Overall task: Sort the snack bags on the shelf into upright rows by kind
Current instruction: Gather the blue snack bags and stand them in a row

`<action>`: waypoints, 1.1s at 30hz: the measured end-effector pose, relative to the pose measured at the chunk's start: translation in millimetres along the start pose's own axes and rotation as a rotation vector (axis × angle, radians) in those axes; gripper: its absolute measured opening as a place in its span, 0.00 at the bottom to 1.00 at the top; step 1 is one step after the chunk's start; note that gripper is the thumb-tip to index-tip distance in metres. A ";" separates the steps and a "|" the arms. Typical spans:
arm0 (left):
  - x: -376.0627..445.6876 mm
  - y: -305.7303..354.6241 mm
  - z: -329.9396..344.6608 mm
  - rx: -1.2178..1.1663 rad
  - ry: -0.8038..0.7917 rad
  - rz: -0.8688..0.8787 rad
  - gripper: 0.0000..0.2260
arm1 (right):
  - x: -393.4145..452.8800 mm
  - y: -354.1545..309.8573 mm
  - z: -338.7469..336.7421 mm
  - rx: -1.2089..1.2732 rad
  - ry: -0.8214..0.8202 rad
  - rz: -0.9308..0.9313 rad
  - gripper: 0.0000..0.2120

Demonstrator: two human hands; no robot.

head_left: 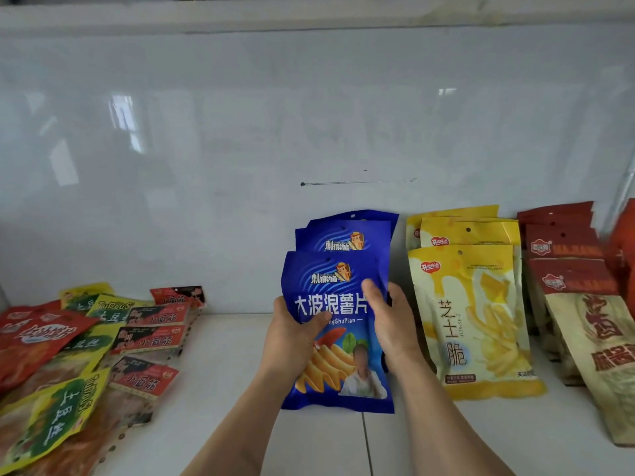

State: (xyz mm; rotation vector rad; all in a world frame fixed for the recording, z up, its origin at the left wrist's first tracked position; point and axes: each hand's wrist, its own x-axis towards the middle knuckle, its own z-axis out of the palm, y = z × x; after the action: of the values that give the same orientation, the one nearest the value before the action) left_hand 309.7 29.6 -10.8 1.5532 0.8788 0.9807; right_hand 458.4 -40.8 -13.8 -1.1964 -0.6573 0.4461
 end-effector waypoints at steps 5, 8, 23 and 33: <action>0.7 -3.7 3.8 -0.042 -0.022 -0.009 0.24 | 7.2 12.7 -6.3 -0.113 0.020 -0.040 0.27; -2.6 -10.1 -2.5 -0.026 -0.052 0.009 0.29 | 10.2 16.4 -7.5 -0.113 0.042 -0.036 0.24; 4.0 -34.0 4.2 0.053 -0.198 -0.039 0.32 | 20.9 15.2 -10.7 -0.223 0.105 -0.041 0.19; 5.7 -39.3 12.6 0.146 -0.104 -0.002 0.39 | 28.2 15.4 -7.4 -0.373 0.136 -0.034 0.18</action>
State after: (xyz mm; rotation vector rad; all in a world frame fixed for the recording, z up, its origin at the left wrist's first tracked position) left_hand 321.7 37.0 -50.0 1.7107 0.8940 0.8414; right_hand 484.5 -23.1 -23.6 -1.5509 -0.6597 0.2142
